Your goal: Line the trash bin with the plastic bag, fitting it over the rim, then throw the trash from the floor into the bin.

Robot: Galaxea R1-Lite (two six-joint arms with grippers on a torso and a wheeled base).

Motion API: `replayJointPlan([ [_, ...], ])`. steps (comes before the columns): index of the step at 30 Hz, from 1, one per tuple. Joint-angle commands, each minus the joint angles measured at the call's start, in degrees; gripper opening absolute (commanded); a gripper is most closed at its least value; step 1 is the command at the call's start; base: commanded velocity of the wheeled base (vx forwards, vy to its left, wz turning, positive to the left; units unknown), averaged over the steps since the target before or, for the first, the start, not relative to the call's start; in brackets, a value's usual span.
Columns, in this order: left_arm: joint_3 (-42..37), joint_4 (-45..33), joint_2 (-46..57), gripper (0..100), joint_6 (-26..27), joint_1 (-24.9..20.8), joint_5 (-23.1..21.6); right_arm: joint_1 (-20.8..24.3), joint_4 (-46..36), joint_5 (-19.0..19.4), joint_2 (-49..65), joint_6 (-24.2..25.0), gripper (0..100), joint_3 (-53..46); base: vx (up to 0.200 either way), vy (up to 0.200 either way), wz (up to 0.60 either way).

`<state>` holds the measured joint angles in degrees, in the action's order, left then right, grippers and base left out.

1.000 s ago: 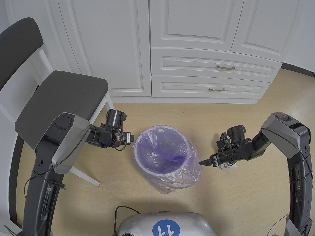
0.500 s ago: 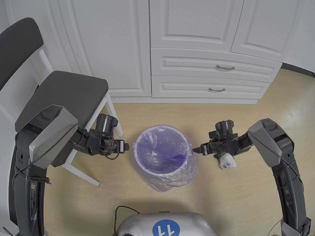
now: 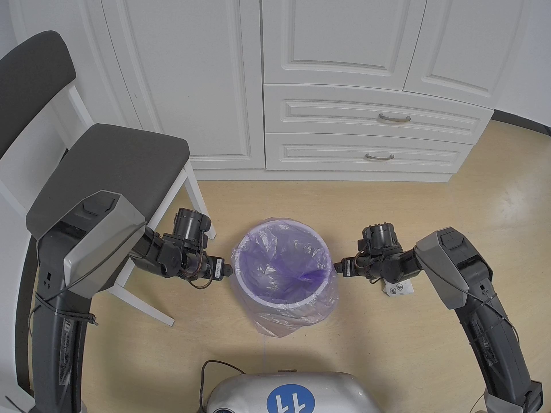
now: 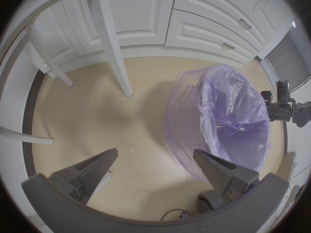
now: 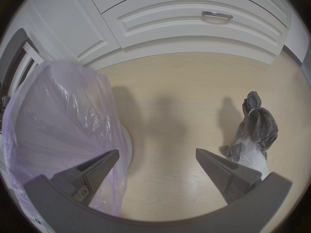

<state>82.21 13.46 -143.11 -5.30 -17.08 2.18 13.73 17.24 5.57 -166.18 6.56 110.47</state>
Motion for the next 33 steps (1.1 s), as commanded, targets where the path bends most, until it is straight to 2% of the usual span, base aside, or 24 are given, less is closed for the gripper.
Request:
replayJointPlan([
  [1,7.6,-2.2,-8.2,100,0.3,0.1,0.4,0.1,0.5,-0.4,-2.5,1.5,100,2.5,0.000,0.000,0.00],
  [4,14.1,-5.1,-11.6,100,0.4,0.2,0.5,0.0,0.9,-3.0,-5.5,2.0,100,4.1,0.000,0.000,0.00],
  [9,22.5,-10.7,-15.6,100,-0.2,0.6,1.2,0.2,5.4,-3.3,-6.0,4.0,100,4.1,0.000,0.000,0.00],
  [17,22.2,-11.2,-14.3,100,-1.2,0.1,1.2,-0.3,10.0,-3.3,-4.2,6.2,100,4.1,0.000,0.000,0.00],
  [20,17.2,-11.0,-8.2,100,-1.5,-0.1,1.1,-1.8,9.2,-1.4,3.9,5.9,100,-5.9,0.000,0.000,0.00],
  [22,13.1,-10.6,-4.4,100,-0.9,-0.2,1.1,-2.5,9.2,3.4,8.4,5.7,100,-11.3,0.000,0.000,0.00],
  [25,7.2,-10.5,1.0,100,-0.8,-0.8,1.2,-3.7,9.1,7.9,14.7,5.4,100,-17.7,0.000,0.000,0.00],
  [30,-1.0,-10.0,8.0,100,-0.8,-1.3,2.0,-5.8,8.6,8.8,20.3,1.3,100,-21.0,0.000,0.000,0.00],
  [32,-4.5,-9.9,10.9,100,-0.9,-1.8,6.1,-8.3,8.7,8.8,21.5,-0.1,100,-20.7,0.000,0.000,0.00],
  [33,-4.6,-9.9,11.1,100,-1.0,-1.8,6.3,-8.4,8.7,8.8,21.6,-0.1,100,-20.7,0.000,0.000,0.00],
])
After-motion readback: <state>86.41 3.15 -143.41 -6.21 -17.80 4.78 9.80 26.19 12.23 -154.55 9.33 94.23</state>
